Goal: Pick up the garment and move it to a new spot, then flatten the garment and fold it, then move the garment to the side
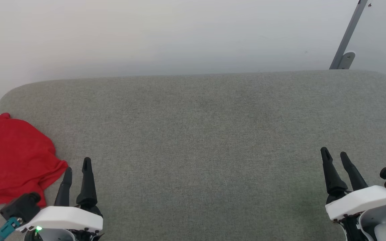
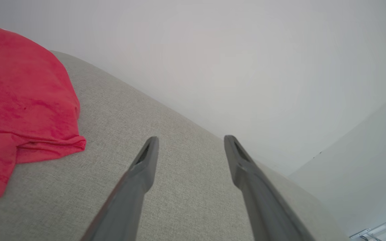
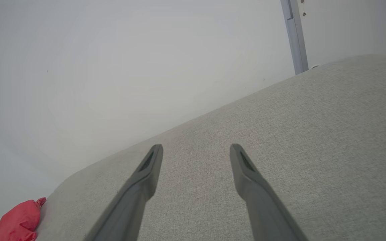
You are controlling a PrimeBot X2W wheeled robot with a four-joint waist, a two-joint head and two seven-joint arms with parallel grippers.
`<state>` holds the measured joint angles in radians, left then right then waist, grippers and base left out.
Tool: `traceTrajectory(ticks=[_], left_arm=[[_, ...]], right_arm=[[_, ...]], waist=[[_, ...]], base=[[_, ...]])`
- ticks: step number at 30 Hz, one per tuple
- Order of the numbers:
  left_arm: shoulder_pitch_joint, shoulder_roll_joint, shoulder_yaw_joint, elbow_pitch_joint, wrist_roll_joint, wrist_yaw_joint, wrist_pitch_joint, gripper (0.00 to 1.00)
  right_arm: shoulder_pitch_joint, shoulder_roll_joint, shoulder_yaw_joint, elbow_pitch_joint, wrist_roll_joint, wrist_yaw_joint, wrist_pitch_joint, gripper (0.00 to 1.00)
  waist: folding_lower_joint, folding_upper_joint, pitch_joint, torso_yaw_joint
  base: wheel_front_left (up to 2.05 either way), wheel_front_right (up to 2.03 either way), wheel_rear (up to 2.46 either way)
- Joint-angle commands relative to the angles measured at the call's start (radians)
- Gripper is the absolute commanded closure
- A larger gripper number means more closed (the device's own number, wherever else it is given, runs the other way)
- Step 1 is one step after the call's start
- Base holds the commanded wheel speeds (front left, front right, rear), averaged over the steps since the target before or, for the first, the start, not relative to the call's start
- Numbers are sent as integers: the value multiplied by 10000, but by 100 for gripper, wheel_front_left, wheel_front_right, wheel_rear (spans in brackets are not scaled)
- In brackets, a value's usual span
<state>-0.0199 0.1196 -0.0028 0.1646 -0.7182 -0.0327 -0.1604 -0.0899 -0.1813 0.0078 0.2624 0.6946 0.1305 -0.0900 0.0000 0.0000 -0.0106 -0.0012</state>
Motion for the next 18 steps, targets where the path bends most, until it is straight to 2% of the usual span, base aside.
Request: traceTrajectory(ticks=[1, 18], left_arm=[[-10, 13, -11, -95, 271, -49, -95, 0], [107, 72, -157, -50, 1607, -105, -488, 0]], right_arm=[[-106, -62, 34, -113, -164, 2, -105, 0], [-85, -229, 123, -186, -1446, 3, -403, 0]], waist=[[0, 0, -2, 0], [0, 0, -30, -4]], base=[[0, 0, 0], [0, 0, 0]])
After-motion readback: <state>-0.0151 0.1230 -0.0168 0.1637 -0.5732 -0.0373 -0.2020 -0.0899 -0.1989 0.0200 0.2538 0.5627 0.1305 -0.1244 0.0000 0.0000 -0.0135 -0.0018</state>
